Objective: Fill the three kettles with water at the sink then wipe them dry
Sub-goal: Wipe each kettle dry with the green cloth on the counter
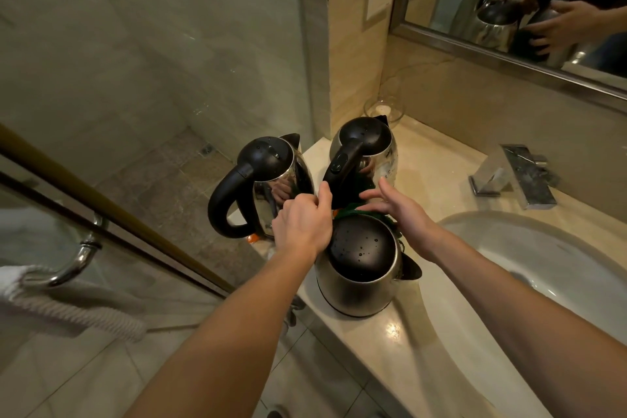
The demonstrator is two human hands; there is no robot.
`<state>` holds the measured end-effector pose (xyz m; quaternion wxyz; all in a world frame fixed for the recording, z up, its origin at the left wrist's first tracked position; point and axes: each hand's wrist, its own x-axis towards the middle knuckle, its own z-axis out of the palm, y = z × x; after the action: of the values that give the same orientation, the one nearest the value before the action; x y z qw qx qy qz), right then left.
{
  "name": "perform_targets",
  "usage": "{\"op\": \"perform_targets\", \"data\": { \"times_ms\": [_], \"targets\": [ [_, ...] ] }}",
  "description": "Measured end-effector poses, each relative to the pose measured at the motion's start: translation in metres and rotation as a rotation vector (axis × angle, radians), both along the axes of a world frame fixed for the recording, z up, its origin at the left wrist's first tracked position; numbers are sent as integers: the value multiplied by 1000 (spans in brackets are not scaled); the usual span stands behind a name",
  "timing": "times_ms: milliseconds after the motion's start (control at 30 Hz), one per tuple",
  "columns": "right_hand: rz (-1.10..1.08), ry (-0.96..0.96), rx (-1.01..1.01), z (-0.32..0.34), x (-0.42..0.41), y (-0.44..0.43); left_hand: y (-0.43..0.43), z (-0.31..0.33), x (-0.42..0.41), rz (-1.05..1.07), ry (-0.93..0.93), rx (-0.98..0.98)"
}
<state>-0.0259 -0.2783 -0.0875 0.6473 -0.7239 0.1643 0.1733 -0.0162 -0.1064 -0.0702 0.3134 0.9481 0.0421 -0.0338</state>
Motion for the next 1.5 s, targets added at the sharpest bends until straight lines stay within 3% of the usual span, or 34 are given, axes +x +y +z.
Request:
{"op": "perform_targets", "data": {
  "times_ms": [200,600,1000,1367,1500],
  "targets": [
    [44,-81,41,13,2,10,0,-1,2,-14,9,43],
    [27,86,-2,-11,-2,-1,1,-1,2,-12,9,-7],
    [51,-103,36,24,-16,-3,0,-1,2,15,-11,16],
    [228,-308,-152,44,-55,4,-2,3,-5,93,-35,-42],
    [379,-458,-484,47,-74,9,-3,4,-9,106,-34,-39]
  ]
}}
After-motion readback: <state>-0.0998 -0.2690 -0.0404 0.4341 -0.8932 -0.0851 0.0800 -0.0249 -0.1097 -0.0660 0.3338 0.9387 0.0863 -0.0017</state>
